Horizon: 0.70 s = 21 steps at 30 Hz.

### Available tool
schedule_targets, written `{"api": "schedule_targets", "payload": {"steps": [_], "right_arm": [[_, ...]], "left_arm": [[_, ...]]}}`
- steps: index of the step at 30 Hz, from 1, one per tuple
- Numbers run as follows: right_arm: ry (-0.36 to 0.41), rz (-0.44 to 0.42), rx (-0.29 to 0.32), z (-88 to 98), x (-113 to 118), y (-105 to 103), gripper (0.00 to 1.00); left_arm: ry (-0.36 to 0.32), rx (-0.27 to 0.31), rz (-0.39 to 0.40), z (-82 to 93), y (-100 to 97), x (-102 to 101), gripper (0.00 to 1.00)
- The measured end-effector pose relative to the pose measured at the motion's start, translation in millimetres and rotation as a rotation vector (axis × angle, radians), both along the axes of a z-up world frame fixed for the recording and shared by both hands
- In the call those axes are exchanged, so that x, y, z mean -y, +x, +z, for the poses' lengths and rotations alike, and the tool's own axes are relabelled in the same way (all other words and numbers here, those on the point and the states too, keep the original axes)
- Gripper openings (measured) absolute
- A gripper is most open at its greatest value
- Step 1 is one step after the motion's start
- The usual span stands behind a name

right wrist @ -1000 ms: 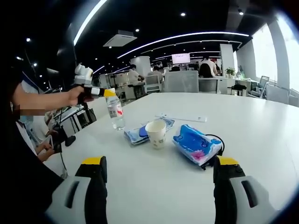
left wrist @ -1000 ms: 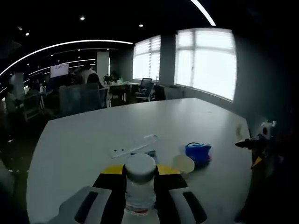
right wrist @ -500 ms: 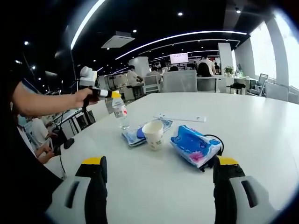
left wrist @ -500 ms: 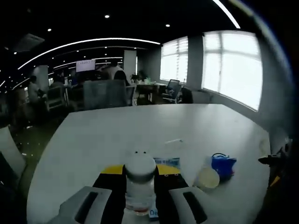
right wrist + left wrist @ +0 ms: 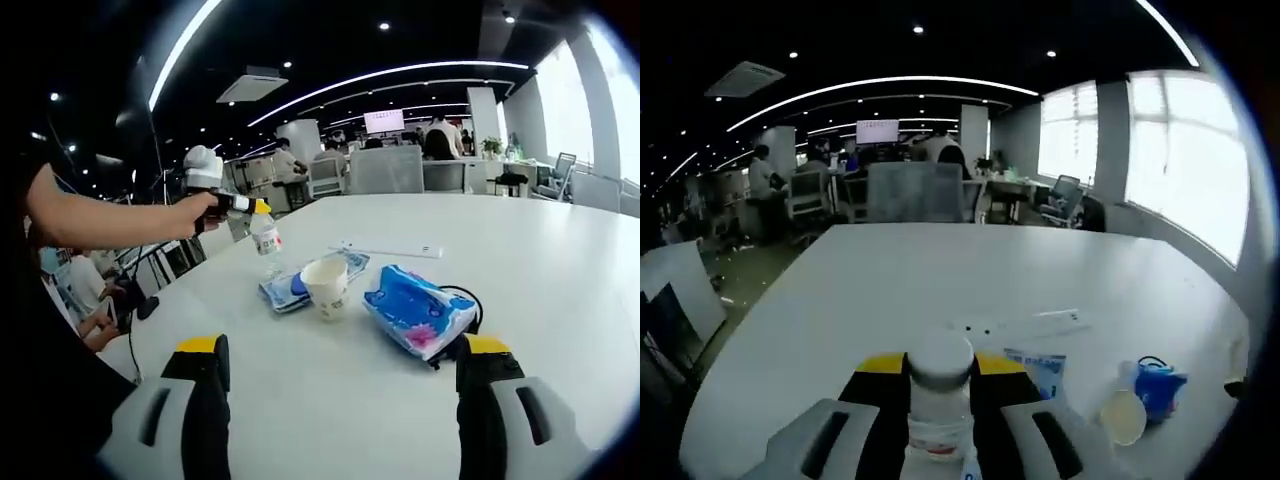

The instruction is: Arrange the tabletop items into an orderly group along one side of the table until the central work area is clear of visible clutter.

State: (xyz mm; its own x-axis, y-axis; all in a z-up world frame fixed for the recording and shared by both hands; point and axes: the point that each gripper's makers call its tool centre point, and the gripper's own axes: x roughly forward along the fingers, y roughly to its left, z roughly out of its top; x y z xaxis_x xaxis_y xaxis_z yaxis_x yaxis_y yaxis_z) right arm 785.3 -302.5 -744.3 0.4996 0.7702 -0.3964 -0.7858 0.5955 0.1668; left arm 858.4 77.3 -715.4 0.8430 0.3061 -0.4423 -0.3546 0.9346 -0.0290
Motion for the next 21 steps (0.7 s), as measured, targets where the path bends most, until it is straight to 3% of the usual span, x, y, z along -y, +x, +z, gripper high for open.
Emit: {"api": "schedule_targets", "payload": {"steps": [12,16,21], "right_arm": [[0.015,0.036,-0.012,-5.5,-5.7,6.3,0.90],[0.005,0.060,-0.019,-10.5,-7.3,4.3,0.90],[0.006,0.067,-0.025,-12.7,-6.6,3.5,0.90]], "left_arm": [[-0.008,-0.011,0.141,-10.5,0.6,1.2,0.20],[0.036,-0.019,0.133,-11.8,6.4,6.9,0.20],[0.020,-0.010,0.192,-11.5,2.7,4.4,0.20]]}}
